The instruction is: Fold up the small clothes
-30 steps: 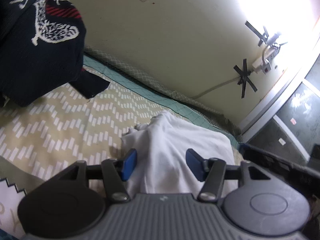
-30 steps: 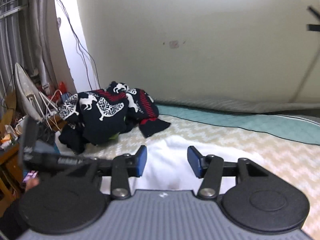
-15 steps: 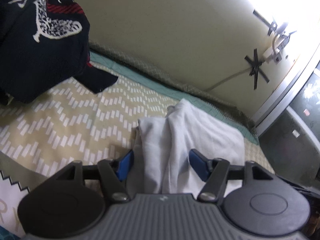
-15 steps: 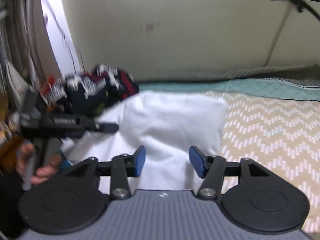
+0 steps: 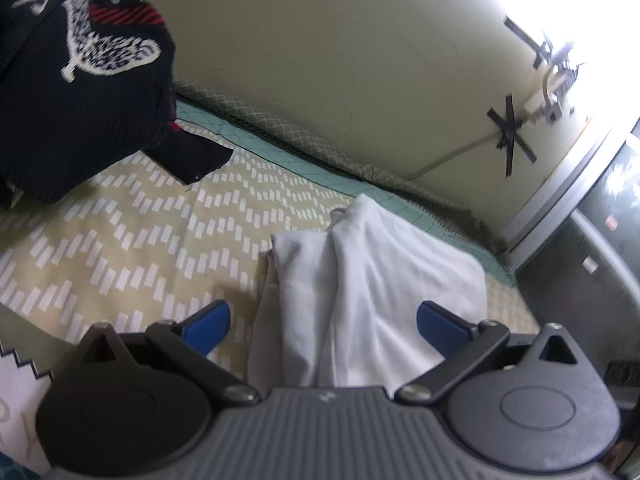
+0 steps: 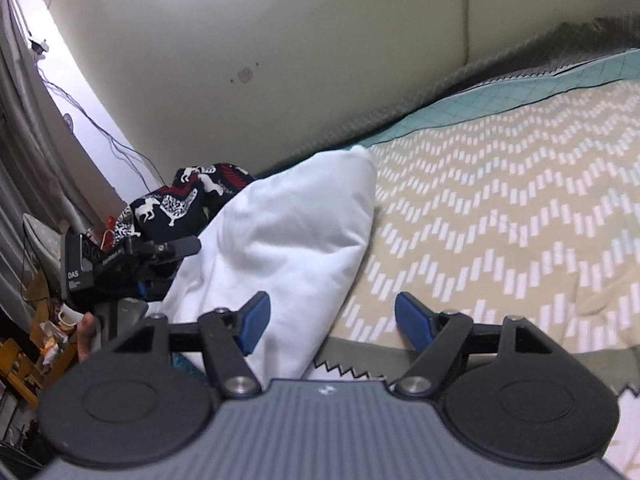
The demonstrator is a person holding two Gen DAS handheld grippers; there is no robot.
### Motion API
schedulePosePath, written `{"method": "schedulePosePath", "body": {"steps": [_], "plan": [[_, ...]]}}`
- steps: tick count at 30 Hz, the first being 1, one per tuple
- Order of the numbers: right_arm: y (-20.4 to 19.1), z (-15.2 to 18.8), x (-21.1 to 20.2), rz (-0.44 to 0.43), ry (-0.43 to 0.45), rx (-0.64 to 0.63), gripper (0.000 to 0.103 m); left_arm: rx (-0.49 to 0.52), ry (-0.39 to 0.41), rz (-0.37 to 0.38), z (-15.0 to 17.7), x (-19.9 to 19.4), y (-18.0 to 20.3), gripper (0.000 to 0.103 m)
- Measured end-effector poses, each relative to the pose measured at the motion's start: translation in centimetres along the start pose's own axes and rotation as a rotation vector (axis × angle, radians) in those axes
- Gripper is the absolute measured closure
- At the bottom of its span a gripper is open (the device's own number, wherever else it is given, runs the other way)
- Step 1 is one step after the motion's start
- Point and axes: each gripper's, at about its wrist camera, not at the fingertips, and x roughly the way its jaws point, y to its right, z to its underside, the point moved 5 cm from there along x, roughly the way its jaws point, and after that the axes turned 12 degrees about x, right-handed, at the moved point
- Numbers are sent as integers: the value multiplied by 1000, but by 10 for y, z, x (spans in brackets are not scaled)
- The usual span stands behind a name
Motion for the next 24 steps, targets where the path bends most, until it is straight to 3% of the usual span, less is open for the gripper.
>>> {"method": "schedulePosePath", "body": {"steps": [7, 10, 24], "plan": [[-17, 2, 29, -46, -48, -18, 28, 87, -29, -59, 2, 3, 11, 0], [-29, 3, 43, -64, -48, -44, 13, 82, -28, -52, 2, 3, 9, 0], [-25, 0, 44, -109, -30, 4, 14, 113, -37, -70, 2, 6, 13, 0]]}}
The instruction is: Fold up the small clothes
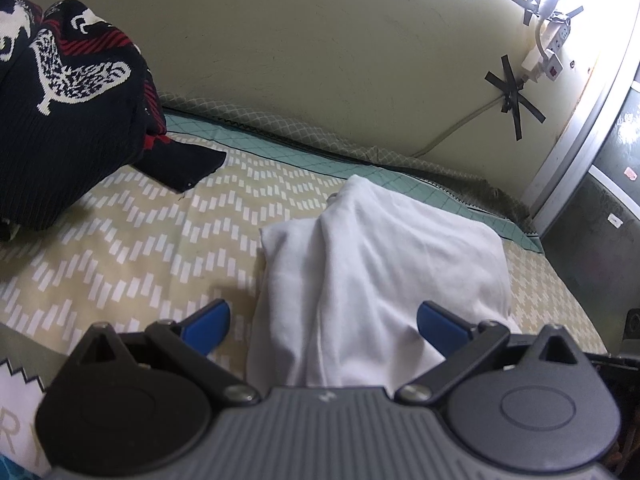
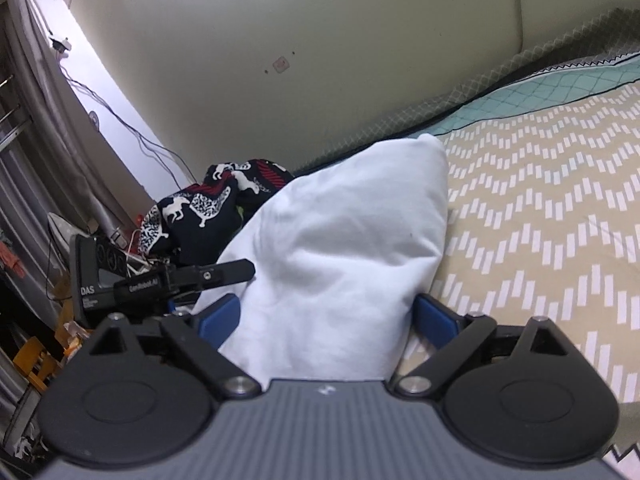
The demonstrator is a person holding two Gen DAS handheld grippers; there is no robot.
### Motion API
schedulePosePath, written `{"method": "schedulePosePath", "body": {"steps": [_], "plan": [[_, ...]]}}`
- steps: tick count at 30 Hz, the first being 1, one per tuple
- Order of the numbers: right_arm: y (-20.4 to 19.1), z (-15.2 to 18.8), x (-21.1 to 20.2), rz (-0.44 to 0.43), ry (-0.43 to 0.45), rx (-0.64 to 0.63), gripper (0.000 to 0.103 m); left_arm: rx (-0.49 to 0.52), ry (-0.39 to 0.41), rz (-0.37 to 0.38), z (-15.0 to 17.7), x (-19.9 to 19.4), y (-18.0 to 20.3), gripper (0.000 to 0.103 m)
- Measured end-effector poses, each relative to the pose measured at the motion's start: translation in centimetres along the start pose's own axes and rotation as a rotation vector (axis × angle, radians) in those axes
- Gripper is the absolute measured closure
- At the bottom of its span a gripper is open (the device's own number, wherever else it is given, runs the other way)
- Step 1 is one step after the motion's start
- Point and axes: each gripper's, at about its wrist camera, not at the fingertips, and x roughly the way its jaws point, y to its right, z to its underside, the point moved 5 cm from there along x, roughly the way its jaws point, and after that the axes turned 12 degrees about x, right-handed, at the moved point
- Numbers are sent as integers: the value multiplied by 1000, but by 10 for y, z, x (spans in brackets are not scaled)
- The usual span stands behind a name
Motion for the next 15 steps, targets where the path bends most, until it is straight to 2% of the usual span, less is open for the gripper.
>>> {"method": "schedulePosePath", "body": {"steps": [8, 15], "plan": [[-1, 1, -1, 0, 13, -1, 14, 42, -15, -29, 0, 2, 5, 0], [-2, 2, -1, 3, 19, 1, 14, 30, -8, -14, 1, 0, 2, 0]]}}
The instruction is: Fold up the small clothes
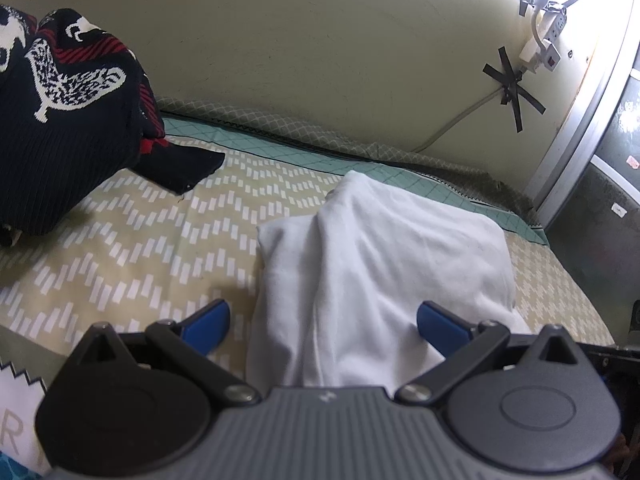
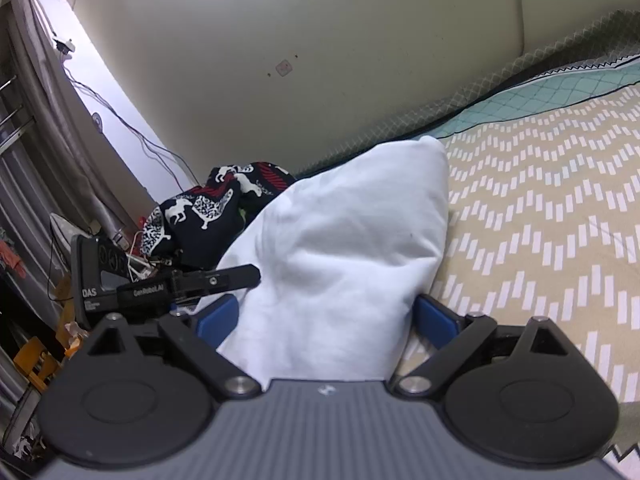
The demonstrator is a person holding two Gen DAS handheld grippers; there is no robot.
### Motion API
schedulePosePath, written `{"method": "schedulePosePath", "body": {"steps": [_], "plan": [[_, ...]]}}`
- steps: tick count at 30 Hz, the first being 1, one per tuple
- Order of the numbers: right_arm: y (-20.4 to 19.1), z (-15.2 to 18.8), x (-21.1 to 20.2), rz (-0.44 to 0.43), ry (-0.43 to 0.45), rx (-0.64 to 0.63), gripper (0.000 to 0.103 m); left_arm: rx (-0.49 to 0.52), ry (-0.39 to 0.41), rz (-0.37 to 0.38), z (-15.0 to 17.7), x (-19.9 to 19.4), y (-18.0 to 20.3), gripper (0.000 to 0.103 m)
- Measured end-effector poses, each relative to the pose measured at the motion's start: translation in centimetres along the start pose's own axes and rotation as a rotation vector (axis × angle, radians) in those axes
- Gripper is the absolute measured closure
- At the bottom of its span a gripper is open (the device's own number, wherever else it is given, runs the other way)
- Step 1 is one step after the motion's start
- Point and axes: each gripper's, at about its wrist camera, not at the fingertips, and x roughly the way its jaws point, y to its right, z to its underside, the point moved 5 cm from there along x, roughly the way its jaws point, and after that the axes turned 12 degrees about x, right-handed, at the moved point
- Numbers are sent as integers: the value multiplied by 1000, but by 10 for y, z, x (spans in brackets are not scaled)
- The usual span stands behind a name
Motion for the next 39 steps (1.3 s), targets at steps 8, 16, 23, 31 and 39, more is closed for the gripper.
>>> {"method": "schedulePosePath", "body": {"steps": [8, 16, 23, 31, 39], "plan": [[0, 0, 0, 0, 0, 0, 14, 6, 2, -7, 0, 0, 2, 0], [0, 0, 0, 0, 0, -1, 14, -11, 10, 11, 0, -2, -1, 0], [1, 0, 1, -1, 0, 0, 14, 14, -1, -11, 0, 0, 5, 0], [1, -2, 3, -5, -19, -8, 13, 63, -32, -17, 1, 3, 12, 0], [3, -3, 5, 4, -14, -26, 12, 100, -54, 27, 4, -1, 16, 0]]}}
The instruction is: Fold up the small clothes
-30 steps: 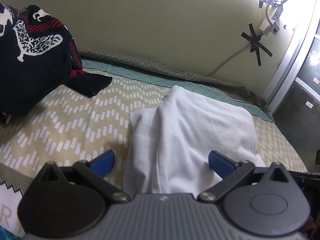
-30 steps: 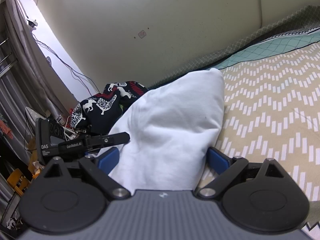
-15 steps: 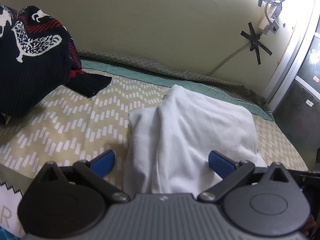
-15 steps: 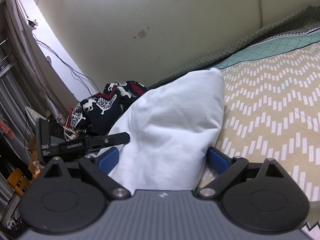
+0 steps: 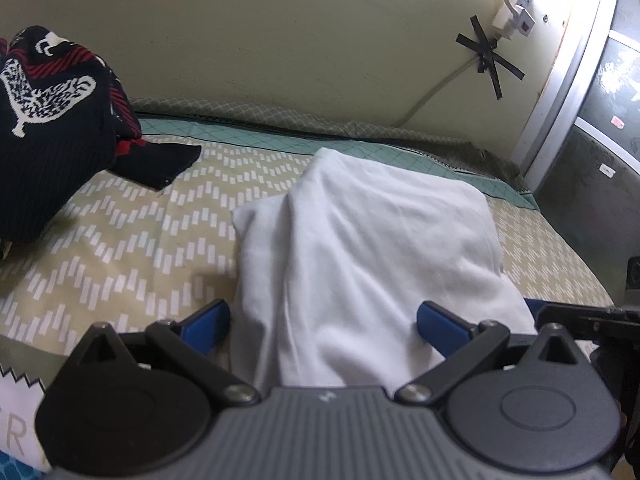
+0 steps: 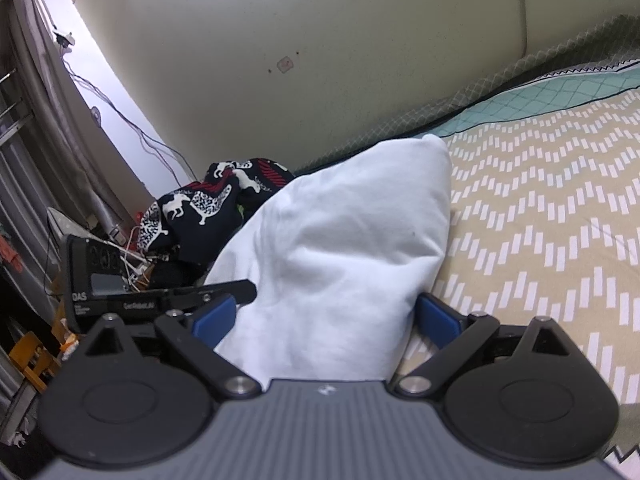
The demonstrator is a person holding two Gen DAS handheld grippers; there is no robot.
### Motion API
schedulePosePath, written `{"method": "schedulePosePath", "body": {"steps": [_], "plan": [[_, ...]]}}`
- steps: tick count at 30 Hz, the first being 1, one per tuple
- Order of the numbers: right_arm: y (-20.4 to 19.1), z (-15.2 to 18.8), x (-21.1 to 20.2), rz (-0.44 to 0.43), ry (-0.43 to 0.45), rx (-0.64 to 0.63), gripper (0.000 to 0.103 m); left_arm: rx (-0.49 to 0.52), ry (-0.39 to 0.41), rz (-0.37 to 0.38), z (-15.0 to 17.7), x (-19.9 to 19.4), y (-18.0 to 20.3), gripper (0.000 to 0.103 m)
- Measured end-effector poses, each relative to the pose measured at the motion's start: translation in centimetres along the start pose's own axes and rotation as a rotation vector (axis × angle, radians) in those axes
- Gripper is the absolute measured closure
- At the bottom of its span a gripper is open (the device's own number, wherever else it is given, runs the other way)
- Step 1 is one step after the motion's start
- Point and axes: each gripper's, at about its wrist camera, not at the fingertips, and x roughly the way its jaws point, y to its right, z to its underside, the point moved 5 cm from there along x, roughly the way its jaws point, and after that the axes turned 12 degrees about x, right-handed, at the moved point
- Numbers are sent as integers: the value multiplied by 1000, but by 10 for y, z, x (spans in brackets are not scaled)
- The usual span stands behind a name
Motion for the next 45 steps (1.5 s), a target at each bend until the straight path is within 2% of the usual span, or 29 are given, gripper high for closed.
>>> {"method": "schedulePosePath", "body": {"steps": [4, 6, 8, 13, 15, 19, 23, 26, 28, 29, 30, 31, 33, 36, 41, 42, 43, 45], "plan": [[0, 1, 0, 2, 0, -8, 12, -43, 2, 89, -3, 1, 6, 0], [1, 1, 0, -1, 0, -7, 12, -56, 6, 93, -3, 2, 9, 0], [1, 1, 0, 0, 1, -7, 12, -78, 15, 145, -4, 4, 10, 1], [1, 2, -1, -2, 2, -7, 12, -92, -8, 200, -6, 4, 2, 0], [0, 2, -1, 1, -8, -7, 12, -82, -46, 203, -8, 2, -3, 0], [-2, 4, -10, 13, -65, -6, 12, -58, -123, 141, -3, -14, -16, 0], [-6, 4, -6, 31, -101, -23, 18, -74, -109, 157, 1, -19, -16, 0], [-12, -2, 15, 53, -101, -16, 37, -83, -65, 193, 2, -14, -7, 1], [-16, -6, 26, 89, -95, -8, 64, -97, -47, 198, 1, -11, -4, 0], [-19, -10, 25, 88, -86, -3, 70, -110, -42, 201, 1, -11, -5, 0], [-23, -15, 18, 69, -63, -13, 81, -122, -38, 203, 1, -11, -6, 0], [-27, -20, 8, 47, -29, -34, 86, -135, -36, 207, 0, -11, -7, 0], [-35, -31, -18, 40, 44, -81, 90, -155, -37, 210, 0, -11, -9, 0], [-30, -38, -46, 84, 116, -117, 90, -161, -40, 214, -3, -8, -7, 0], [1, -28, -44, 109, 62, -8, 87, -133, -78, 246, -13, 9, 11, 0], [4, -25, -41, 99, 54, 9, 83, -110, -90, 250, -16, 13, 20, 0], [6, -22, -39, 88, 45, 20, 71, -87, -101, 253, -17, 17, 27, 1], [7, -19, -37, 73, 21, 18, 57, -44, -116, 259, -20, 22, 41, 1]]}}
